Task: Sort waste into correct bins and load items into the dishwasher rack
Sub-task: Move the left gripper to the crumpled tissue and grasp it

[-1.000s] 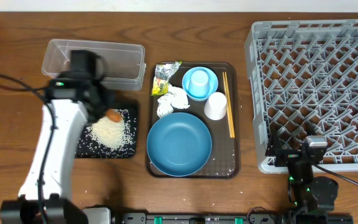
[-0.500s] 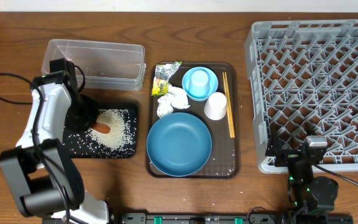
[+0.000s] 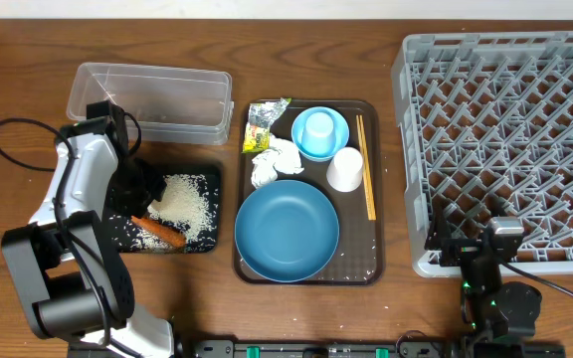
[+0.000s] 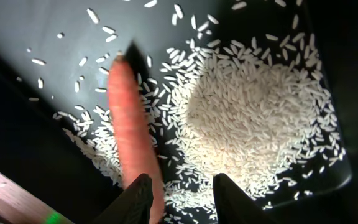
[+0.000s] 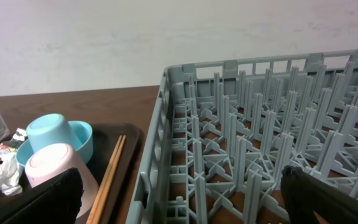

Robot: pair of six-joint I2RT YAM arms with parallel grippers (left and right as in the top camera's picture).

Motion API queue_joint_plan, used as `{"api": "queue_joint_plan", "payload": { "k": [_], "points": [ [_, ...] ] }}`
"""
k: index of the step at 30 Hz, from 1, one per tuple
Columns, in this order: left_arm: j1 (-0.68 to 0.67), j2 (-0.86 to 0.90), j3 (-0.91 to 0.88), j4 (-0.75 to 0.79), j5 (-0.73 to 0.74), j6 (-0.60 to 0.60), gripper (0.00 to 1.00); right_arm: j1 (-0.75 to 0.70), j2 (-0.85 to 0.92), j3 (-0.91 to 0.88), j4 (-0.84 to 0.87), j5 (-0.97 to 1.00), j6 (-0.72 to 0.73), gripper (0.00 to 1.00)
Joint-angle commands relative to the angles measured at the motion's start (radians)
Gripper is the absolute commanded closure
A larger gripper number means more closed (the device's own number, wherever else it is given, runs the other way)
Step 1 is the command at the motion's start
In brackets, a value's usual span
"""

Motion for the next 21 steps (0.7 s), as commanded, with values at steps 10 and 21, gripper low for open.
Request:
{"api": "queue_joint_plan", "payload": {
  "k": [10, 21],
  "points": [
    [-0.041, -0.324, 0.031, -0.066, 0.068, 0.08, 0.6, -0.012, -0.006, -0.002, -0.002, 0.003, -0.003, 0.01],
    [-0.391, -0.607, 0.031, 0.114, 0.067, 0.145, 0.13, -0.012, -0.006, -0.002, -0.002, 0.003, -0.003, 0.01]
  ]
}}
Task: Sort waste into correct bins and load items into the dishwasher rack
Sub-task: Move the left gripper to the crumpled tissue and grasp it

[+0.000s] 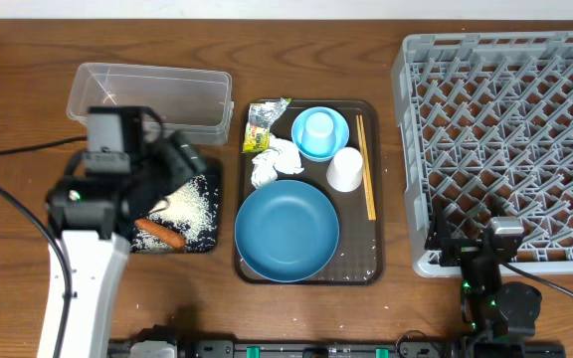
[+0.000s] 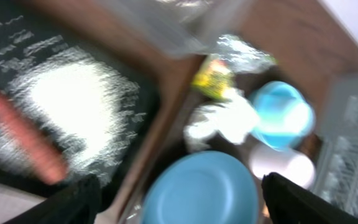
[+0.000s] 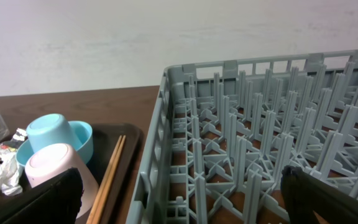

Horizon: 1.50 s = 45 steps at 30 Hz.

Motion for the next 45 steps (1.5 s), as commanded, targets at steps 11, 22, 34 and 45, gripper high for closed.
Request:
{"api": "queue_joint_plan", "payload": {
  "k": [11, 22, 34, 45],
  "points": [
    [-0.313, 0.189, 0.021, 0.04, -0.006, 0.333, 0.12, -0.012, -0.006, -0.002, -0.002, 0.003, -0.003, 0.01],
    [-0.354, 0.431, 0.022, 0.158, -0.223, 0.409, 0.12, -0.012, -0.006, -0.002, -0.002, 0.003, -0.003, 0.01],
    [-0.356, 0.546, 0.022, 0.291, -0.213, 0.452, 0.12, -0.012, -0.006, -0.002, -0.002, 0.003, -0.003, 0.01],
    [-0.356, 0.638, 0.021, 0.377, -0.212, 0.451, 0.17, -0.012, -0.006, -0.002, -0.002, 0.003, -0.003, 0.01]
  ]
}}
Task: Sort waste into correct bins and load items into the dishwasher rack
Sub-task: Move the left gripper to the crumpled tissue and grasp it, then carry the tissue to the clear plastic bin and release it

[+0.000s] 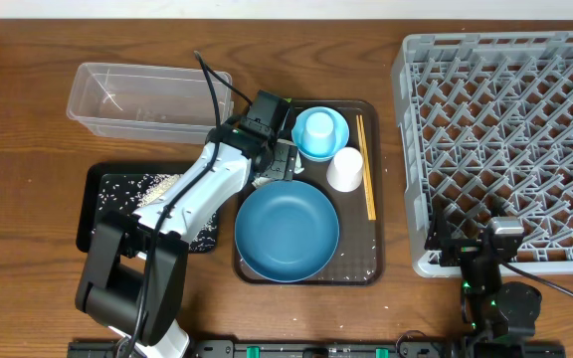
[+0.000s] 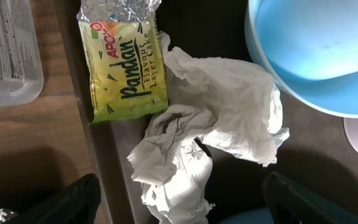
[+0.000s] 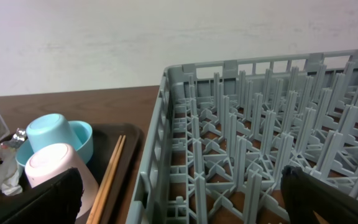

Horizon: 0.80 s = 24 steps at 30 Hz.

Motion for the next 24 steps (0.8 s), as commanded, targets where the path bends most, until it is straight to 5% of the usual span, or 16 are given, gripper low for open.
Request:
{"api": "queue_joint_plan", "payload": {
  "k": [1, 14, 24],
  "points": [
    [-0.003, 0.026, 0.019, 0.002, -0.018, 0.01, 0.18, -0.012, -0.006, -0.002, -0.002, 0.003, -0.003, 0.01],
    [-0.003, 0.084, 0.017, 0.006, 0.071, 0.01, 0.24, -0.012, -0.006, -0.002, -0.002, 0.003, -0.003, 0.01],
    [-0.003, 0.069, 0.018, 0.019, 0.068, 0.01, 0.7, -0.012, -0.006, -0.002, -0.002, 0.003, -0.003, 0.01]
  ]
}}
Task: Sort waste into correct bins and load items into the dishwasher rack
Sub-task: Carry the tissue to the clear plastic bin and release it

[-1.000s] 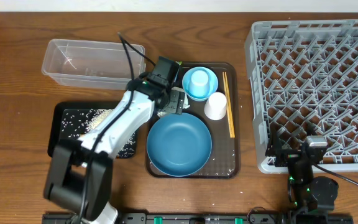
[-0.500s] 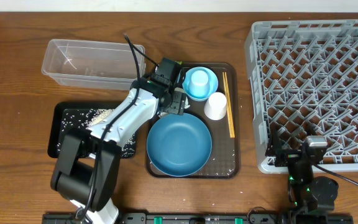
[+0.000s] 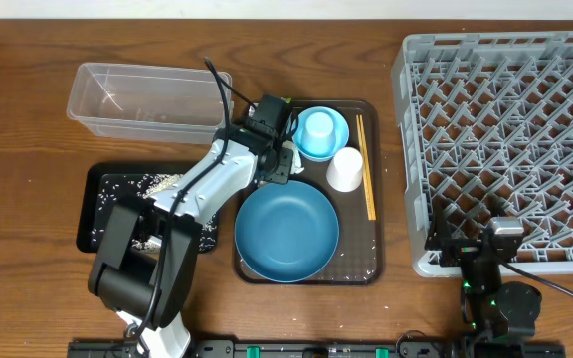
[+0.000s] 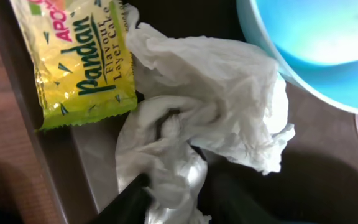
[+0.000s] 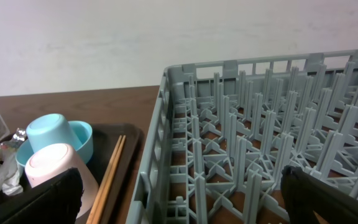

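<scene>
A crumpled white napkin (image 4: 210,93) lies on the brown tray (image 3: 366,264) beside a yellow Pandan wrapper (image 4: 82,59). My left gripper (image 4: 176,186) is down on the napkin's lower fold, fingers pinched in on it. On the same tray are a blue bowl holding a blue cup (image 3: 318,132), a white cup (image 3: 345,169), chopsticks (image 3: 365,164) and a big blue plate (image 3: 286,229). The grey dishwasher rack (image 3: 505,129) stands at the right. My right gripper (image 5: 182,199) rests wide open at the rack's near left corner, holding nothing.
A clear plastic bin (image 3: 147,94) sits at the back left. In front of it is a black tray (image 3: 107,189) with scattered rice, partly hidden by my left arm. The left arm's cable arcs over the bin's right end.
My left gripper has come down onto the napkin. Its fingers, then spread wide at the view's edges, now pinch the napkin's lower fold. The right arm has not moved.
My left gripper was low over the black tray, open beside a sausage in the rice. Then it was raised and turned toward the brown tray. Later it hung wide open above the napkin and wrapper, and now it is shut on the napkin.
</scene>
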Robot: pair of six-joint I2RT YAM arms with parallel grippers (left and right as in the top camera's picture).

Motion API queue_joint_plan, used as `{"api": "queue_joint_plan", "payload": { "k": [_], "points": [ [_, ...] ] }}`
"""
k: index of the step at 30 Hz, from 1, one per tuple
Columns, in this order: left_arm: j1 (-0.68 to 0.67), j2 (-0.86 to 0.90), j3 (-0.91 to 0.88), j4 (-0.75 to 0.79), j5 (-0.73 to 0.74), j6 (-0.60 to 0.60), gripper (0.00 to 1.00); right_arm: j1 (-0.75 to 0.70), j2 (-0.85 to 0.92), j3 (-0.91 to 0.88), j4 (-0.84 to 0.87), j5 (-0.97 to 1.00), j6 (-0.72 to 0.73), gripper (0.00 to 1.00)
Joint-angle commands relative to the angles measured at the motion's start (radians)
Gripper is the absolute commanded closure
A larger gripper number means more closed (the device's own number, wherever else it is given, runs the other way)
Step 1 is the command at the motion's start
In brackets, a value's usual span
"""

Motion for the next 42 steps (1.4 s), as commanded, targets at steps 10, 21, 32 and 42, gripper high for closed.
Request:
{"api": "queue_joint_plan", "payload": {
  "k": [10, 21, 32, 42],
  "points": [
    [-0.003, -0.165, 0.018, -0.027, 0.003, 0.009, 0.94, -0.012, -0.006, -0.002, -0.002, 0.003, -0.003, 0.01],
    [0.0, -0.375, 0.018, -0.023, -0.036, -0.002, 0.94, -0.012, -0.006, -0.002, -0.002, 0.003, -0.003, 0.01],
    [0.059, -0.368, 0.018, 0.238, -0.511, -0.063, 0.94, -0.012, -0.006, -0.002, -0.002, 0.003, -0.003, 0.01],
    [0.283, -0.216, 0.018, 0.347, -0.503, -0.212, 0.83, -0.012, -0.006, -0.002, -0.002, 0.003, -0.003, 0.01]
  ]
}}
